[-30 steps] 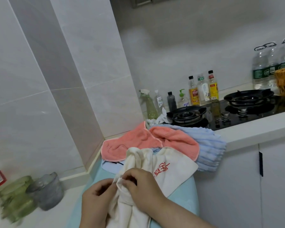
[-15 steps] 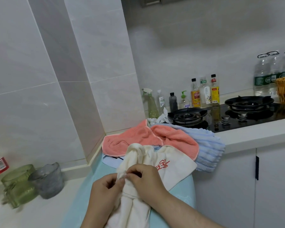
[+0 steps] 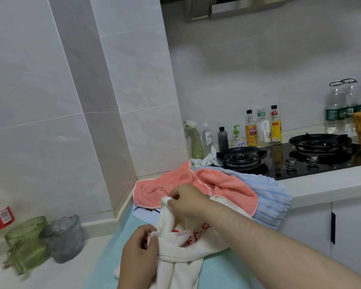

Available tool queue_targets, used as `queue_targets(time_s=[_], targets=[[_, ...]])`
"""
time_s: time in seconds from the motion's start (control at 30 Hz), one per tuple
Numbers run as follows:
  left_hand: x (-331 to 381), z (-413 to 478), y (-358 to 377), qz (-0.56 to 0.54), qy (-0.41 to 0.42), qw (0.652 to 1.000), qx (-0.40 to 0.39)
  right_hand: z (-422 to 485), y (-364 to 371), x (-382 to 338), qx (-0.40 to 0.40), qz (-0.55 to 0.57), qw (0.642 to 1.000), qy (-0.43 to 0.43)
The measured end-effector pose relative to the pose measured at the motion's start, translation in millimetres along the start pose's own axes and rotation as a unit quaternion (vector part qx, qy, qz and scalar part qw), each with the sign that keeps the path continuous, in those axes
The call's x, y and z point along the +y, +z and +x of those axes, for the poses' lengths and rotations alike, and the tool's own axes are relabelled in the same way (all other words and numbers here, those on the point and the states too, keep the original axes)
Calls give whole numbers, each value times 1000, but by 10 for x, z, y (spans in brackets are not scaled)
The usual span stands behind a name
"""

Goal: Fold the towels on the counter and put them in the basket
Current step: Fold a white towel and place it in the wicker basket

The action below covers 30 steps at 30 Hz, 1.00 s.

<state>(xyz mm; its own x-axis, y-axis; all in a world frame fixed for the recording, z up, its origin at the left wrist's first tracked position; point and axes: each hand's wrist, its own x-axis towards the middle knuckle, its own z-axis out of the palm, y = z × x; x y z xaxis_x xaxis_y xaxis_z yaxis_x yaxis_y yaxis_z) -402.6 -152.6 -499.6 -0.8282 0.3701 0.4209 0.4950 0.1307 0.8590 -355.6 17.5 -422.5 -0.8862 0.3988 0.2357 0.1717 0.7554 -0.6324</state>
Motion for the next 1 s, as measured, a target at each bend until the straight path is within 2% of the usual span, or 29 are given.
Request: queue_targets(time_s=[0.1,0.27,0.43,0.57,0.7,0.83,0.93,1.0], targets=[[-23,21,4,-2,-10,1000,4,94,-78,29,-30,-68,997,-7],[-48,47,0,7,-8,1000,-2,103,-270,139,-3,-60,998,-23],[54,75,-126,-11,1,998,67,4,-668,137,148,-17,988,-32],[439,259,-498,0,54,993,104,-77,-1059,78,200,-34,978,-45],[995,491,-914,47,116,978,167,-140,-1402,-27,189,-75,978,-44],[1481,712,-1294,107,160,960,204,-259,-1719,-294,145,-183,967,-101],[1807,886,-1513,141,186,947,220,-358,-1950,-502,116,-286,943,-122],[1972,998,-1617,165,174,945,220,-432,-2078,-578,112,-374,908,-154]])
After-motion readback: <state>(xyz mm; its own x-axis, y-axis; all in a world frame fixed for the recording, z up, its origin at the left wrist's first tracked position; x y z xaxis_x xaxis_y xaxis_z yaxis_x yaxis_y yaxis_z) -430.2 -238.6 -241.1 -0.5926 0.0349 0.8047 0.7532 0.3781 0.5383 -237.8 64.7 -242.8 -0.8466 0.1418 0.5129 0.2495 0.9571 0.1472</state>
